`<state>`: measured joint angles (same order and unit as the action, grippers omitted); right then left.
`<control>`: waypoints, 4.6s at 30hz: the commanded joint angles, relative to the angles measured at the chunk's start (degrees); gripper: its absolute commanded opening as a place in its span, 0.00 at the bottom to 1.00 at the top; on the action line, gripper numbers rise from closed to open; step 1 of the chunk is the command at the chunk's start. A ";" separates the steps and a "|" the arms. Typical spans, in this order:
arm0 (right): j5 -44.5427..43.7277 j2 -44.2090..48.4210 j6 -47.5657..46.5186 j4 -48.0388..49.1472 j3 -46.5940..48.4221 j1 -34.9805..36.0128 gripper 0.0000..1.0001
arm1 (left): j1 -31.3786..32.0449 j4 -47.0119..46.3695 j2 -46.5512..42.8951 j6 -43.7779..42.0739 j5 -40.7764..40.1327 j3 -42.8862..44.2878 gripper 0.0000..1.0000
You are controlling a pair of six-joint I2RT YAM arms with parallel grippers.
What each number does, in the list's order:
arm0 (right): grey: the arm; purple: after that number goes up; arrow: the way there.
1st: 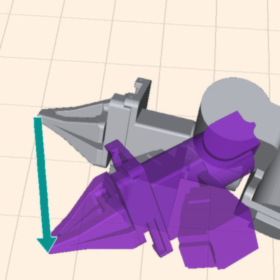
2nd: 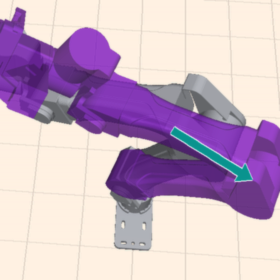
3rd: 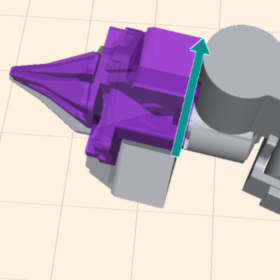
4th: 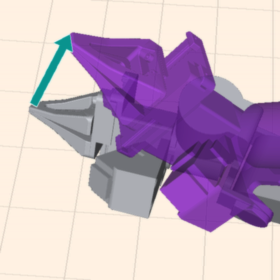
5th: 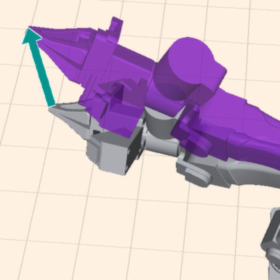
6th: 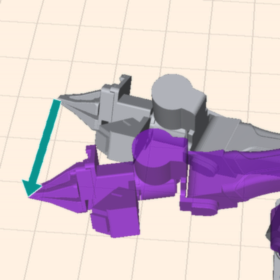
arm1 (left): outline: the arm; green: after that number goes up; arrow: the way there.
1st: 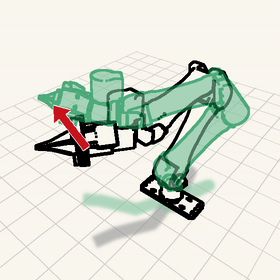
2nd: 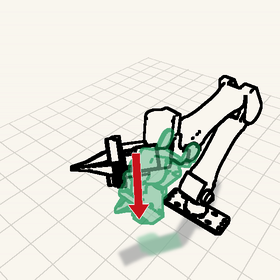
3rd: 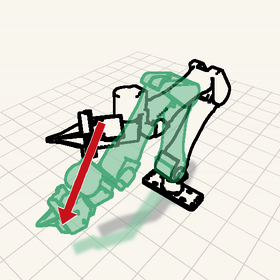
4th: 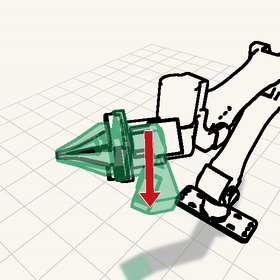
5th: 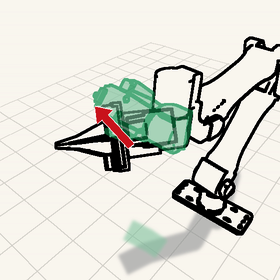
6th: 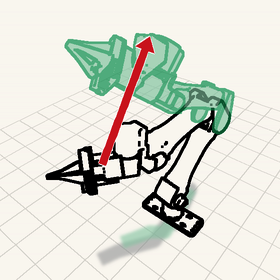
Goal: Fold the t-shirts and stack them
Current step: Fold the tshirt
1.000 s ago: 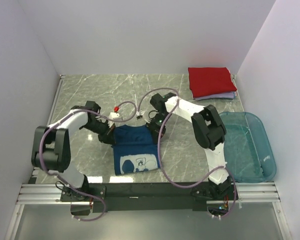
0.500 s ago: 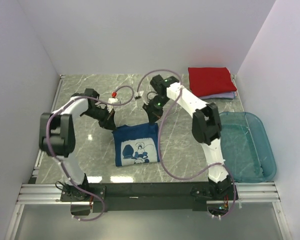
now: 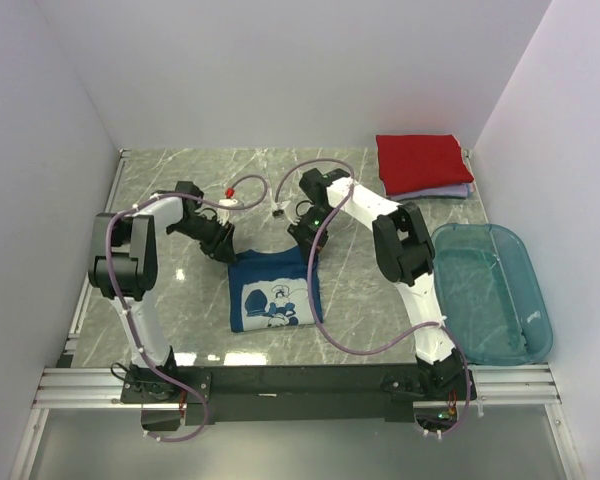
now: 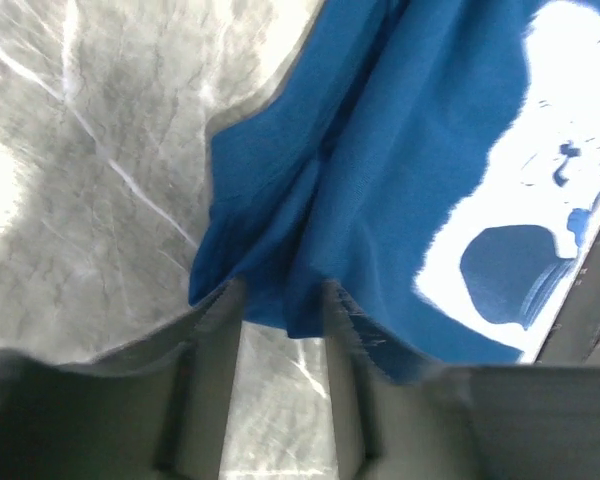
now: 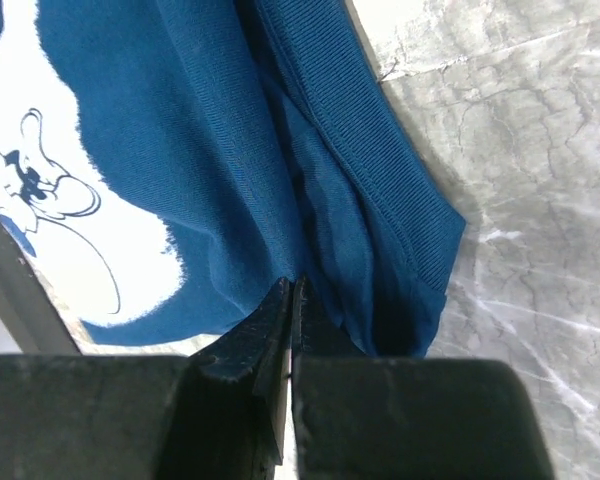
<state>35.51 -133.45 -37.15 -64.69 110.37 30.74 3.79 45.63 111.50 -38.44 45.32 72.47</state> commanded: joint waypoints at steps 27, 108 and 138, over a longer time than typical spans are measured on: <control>22.15 -1.02 36.97 18.54 5.91 -10.18 0.18 | 15.02 -7.48 1.34 -9.20 -0.32 5.76 0.53; 8.52 0.47 19.66 4.85 9.97 -10.52 0.71 | 1.66 -6.60 -6.31 15.57 7.07 10.94 0.55; 13.27 -0.85 13.68 -2.90 2.66 -9.47 0.56 | 1.39 -15.22 11.19 35.36 1.00 16.66 0.52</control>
<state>46.81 -135.26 -21.12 -64.73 112.01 20.47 5.08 30.72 121.64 -4.16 45.21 86.94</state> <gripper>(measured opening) 0.557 0.527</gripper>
